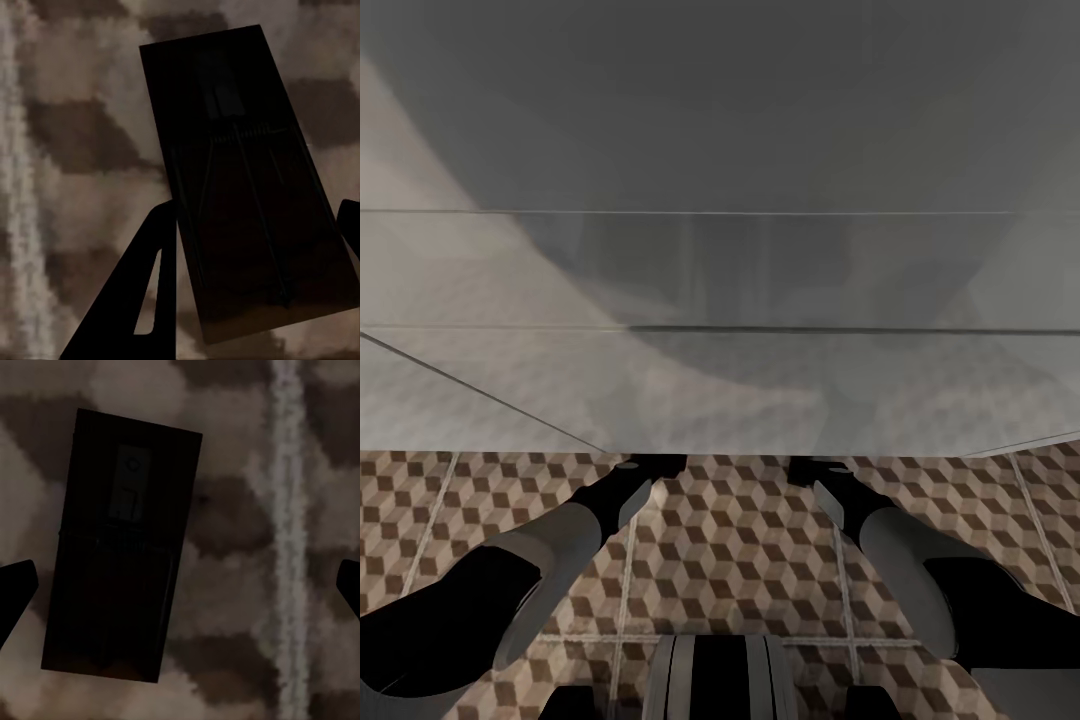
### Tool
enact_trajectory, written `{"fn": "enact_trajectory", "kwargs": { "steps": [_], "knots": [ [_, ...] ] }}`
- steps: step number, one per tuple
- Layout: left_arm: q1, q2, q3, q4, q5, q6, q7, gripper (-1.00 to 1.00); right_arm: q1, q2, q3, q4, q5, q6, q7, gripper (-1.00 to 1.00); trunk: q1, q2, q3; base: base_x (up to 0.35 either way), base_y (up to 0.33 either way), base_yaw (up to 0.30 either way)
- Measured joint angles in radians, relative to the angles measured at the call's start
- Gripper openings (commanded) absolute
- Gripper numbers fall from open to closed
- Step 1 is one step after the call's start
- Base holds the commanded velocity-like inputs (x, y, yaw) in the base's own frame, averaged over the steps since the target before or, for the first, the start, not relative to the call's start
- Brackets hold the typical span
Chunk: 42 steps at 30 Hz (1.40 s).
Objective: Take the four mousetraps from the cabinet in the bathroom and place them on the bathroom floor. Make sure all four end up on the same floor surface, and ensure that at least two of them are either under or directly next to the same bathroom sink.
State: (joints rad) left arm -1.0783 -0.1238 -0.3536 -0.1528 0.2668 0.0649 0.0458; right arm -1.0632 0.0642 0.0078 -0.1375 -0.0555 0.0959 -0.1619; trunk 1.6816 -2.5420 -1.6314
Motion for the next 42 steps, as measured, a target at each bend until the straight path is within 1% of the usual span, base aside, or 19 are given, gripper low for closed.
{"fn": "enact_trajectory", "kwargs": {
  "steps": [27,28,42],
  "knots": [
    [0.000,0.002,0.002,0.011,0.001,0.000,0.000,-1.00,0.000,0.000,-0.001,0.000,0.000,-0.012,0.000,1.00,0.000,0.000,0.000,0.000,0.000,0.000],
    [0.000,0.002,0.002,0.011,0.001,0.000,0.000,1.00,0.000,0.000,0.000,0.000,0.000,-0.012,0.000,1.00,0.000,0.000,0.000,0.000,0.000,0.000],
    [0.000,0.004,0.003,0.011,0.000,0.000,0.000,1.00,0.000,0.000,0.000,0.000,0.000,-0.012,0.000,1.00,0.000,0.000,0.000,0.000,0.000,0.000]
  ]
}}
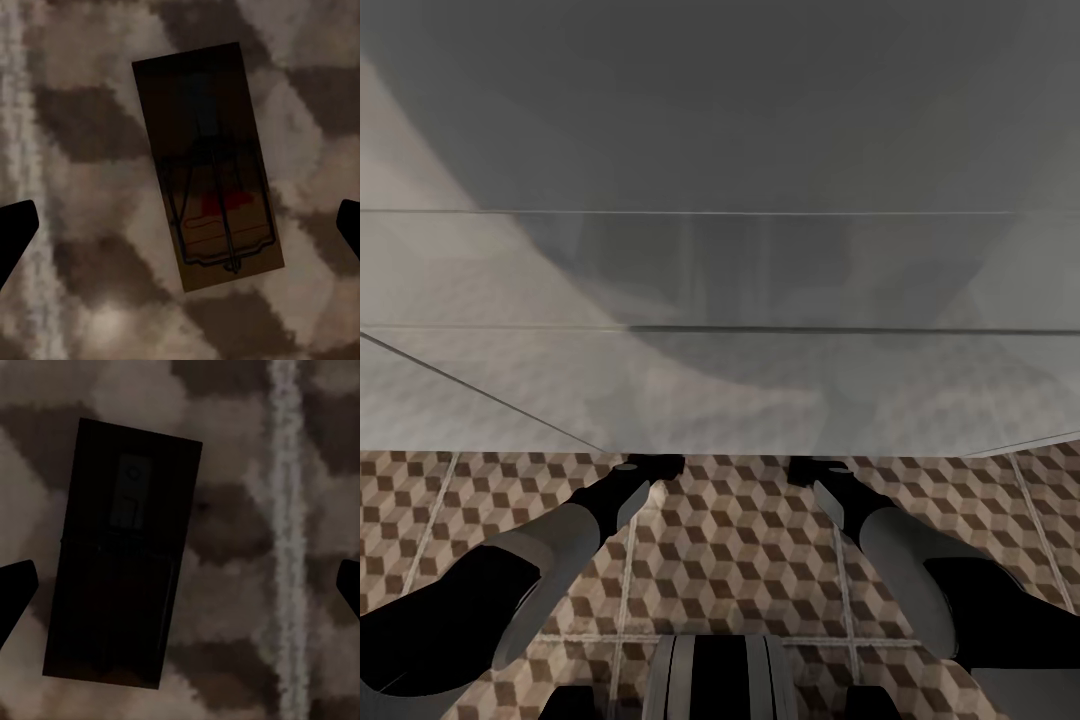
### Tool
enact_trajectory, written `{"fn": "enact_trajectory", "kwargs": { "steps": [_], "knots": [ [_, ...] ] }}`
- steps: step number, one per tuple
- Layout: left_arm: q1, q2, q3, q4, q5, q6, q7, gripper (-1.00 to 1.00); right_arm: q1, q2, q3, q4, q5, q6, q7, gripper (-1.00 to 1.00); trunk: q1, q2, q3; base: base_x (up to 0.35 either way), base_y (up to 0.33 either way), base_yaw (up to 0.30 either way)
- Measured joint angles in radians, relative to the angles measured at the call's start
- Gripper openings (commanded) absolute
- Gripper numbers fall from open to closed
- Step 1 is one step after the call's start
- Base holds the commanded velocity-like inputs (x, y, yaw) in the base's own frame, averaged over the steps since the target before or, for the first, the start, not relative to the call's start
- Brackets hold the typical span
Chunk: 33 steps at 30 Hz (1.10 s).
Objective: Take the four mousetraps from the cabinet in the bathroom and place them on the bathroom floor. Make sure all four end up on the same floor surface, and ensure that at least two of them are either under or directly next to the same bathroom sink.
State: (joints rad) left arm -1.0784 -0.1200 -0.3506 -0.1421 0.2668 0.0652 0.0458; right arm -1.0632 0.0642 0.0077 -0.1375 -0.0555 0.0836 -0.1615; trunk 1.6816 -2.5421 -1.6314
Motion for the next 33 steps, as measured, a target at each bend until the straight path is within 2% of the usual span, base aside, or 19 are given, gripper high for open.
{"fn": "enact_trajectory", "kwargs": {
  "steps": [20,33],
  "knots": [
    [0.000,0.000,0.000,0.000,0.000,-0.002,0.000,1.00,0.000,0.000,0.000,0.000,0.000,-0.003,0.001,1.00,0.000,0.000,0.000,0.000,0.000,0.000],
    [0.000,-0.003,-0.002,-0.019,-0.006,-0.042,0.000,1.00,0.000,0.000,-0.001,0.000,0.000,-0.007,0.001,1.00,0.000,0.000,0.000,0.000,0.000,0.000]
  ]
}}
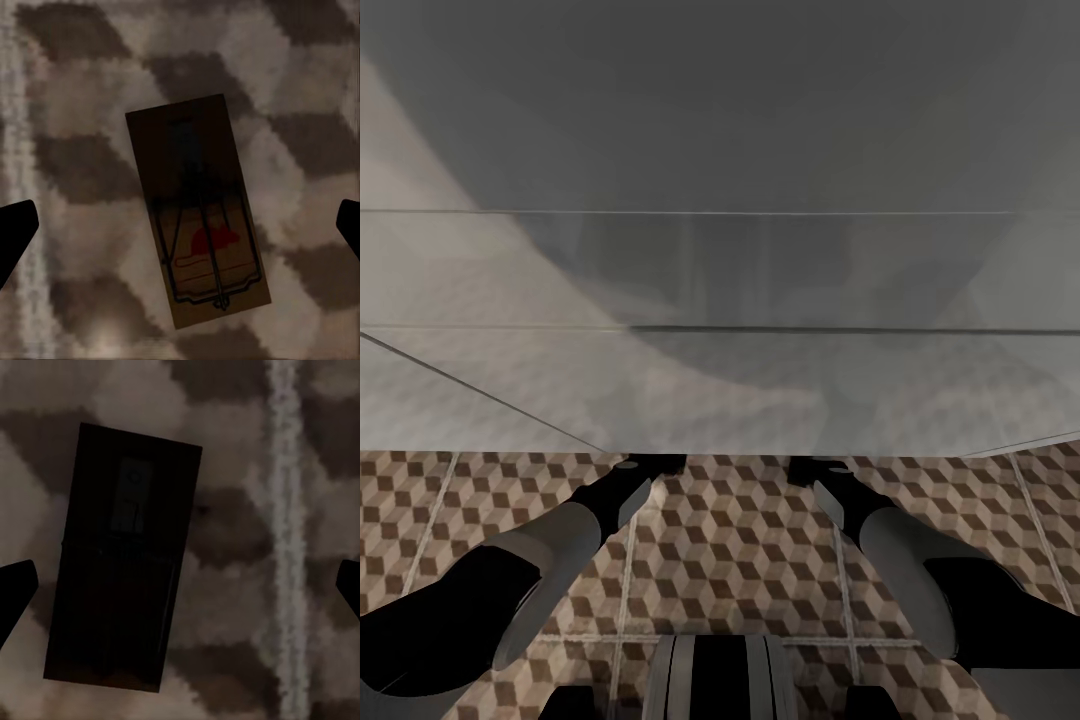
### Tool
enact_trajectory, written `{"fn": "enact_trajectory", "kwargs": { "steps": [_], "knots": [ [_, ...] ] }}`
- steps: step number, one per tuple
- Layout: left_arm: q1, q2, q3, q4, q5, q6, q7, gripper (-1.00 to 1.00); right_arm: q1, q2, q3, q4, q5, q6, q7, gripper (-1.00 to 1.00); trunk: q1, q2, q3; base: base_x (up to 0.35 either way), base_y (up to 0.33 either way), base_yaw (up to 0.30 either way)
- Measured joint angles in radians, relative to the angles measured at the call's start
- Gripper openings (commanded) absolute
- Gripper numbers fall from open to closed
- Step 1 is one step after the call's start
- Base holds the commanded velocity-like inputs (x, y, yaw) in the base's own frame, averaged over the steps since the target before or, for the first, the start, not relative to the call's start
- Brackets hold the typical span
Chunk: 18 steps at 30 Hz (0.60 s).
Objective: Take the four mousetraps from the cabinet in the bathroom and place them on the bathroom floor. Make sure all four end up on the same floor surface, and ensure that at least two of them are either under or directly next to the same bathroom sink.
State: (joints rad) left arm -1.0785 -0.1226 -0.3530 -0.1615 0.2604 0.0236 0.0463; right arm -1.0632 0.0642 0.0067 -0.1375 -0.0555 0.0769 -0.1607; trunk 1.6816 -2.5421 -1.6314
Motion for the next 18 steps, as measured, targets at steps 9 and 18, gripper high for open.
{"fn": "enact_trajectory", "kwargs": {
  "steps": [9,18],
  "knots": [
    [0.000,-0.002,-0.004,-0.008,-0.007,-0.073,0.009,1.00,0.000,0.001,0.000,0.000,0.000,-0.010,0.000,1.00,0.000,0.000,0.000,0.000,0.000,0.000],
    [0.000,-0.005,0.001,-0.043,-0.009,-0.087,0.015,1.00,0.000,0.001,0.001,0.000,0.000,-0.013,0.000,1.00,0.000,0.000,0.000,-0.019,0.000,0.000]
  ]
}}
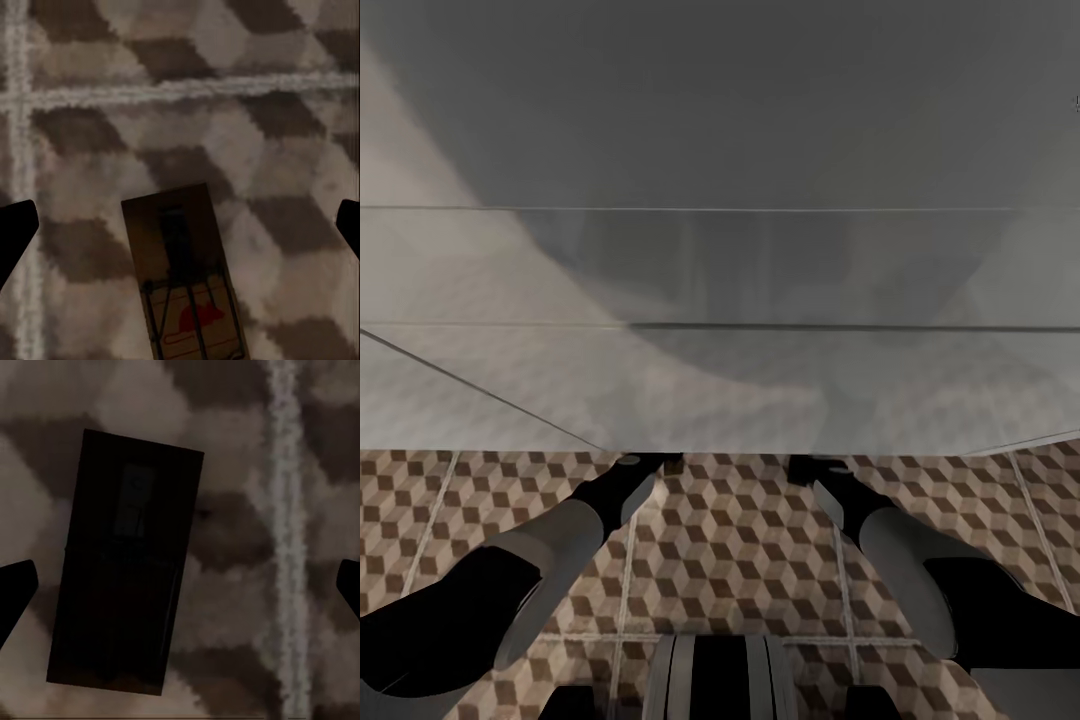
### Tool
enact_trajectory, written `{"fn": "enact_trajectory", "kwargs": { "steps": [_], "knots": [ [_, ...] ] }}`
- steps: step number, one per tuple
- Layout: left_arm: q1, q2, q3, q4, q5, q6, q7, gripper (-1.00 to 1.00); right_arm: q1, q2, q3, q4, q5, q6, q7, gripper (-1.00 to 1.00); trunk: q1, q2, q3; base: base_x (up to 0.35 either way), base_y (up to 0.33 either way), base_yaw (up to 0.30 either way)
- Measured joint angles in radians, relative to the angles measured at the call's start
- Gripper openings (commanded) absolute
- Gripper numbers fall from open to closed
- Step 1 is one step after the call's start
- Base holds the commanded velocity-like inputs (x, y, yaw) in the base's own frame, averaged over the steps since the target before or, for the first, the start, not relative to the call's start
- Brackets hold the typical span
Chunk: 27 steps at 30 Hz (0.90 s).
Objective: Take the four mousetraps from the cabinet in the bathroom and place them on the bathroom floor. Make sure all four end up on the same floor surface, and ensure that at least two of them are either under or directly next to the same bathroom sink.
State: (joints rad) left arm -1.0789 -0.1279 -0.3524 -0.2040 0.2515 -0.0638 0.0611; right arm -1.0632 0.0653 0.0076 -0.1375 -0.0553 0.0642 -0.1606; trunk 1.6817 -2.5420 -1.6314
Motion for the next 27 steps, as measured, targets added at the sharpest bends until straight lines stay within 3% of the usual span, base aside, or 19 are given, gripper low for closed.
{"fn": "enact_trajectory", "kwargs": {
  "steps": [8,27],
  "knots": [
    [0.000,0.000,0.003,-0.031,0.006,0.016,0.018,1.00,0.000,0.002,0.000,0.000,0.001,-0.008,0.000,1.00,0.000,0.000,0.000,-0.206,0.000,0.000],
    [0.000,0.002,0.007,-0.043,0.012,0.042,0.025,1.00,0.000,0.004,0.007,-0.001,0.003,-0.028,0.000,1.00,0.001,0.000,0.000,-0.324,0.000,0.000]
  ]
}}
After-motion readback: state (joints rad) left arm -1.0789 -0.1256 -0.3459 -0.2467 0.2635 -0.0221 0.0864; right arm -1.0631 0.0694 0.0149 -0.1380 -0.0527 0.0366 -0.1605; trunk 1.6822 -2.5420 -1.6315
